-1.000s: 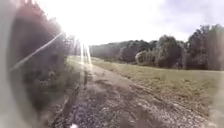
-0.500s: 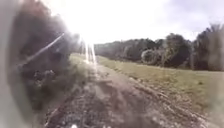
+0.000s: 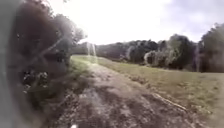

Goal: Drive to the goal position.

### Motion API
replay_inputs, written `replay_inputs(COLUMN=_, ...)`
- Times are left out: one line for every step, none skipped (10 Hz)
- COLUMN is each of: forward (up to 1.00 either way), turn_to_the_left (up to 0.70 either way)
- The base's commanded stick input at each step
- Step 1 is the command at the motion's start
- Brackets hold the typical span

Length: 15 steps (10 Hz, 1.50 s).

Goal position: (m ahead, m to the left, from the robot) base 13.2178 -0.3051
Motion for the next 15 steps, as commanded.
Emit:
replay_inputs(forward=0.85, turn_to_the_left=0.0)
replay_inputs(forward=0.85, turn_to_the_left=0.0)
replay_inputs(forward=0.85, turn_to_the_left=0.0)
replay_inputs(forward=0.85, turn_to_the_left=0.0)
replay_inputs(forward=0.85, turn_to_the_left=0.0)
replay_inputs(forward=0.85, turn_to_the_left=0.0)
replay_inputs(forward=0.85, turn_to_the_left=0.0)
replay_inputs(forward=0.85, turn_to_the_left=0.0)
replay_inputs(forward=0.85, turn_to_the_left=0.0)
replay_inputs(forward=0.85, turn_to_the_left=0.0)
replay_inputs(forward=0.85, turn_to_the_left=0.0)
replay_inputs(forward=0.85, turn_to_the_left=0.0)
replay_inputs(forward=0.85, turn_to_the_left=0.0)
replay_inputs(forward=0.85, turn_to_the_left=0.0)
replay_inputs(forward=0.85, turn_to_the_left=0.0)
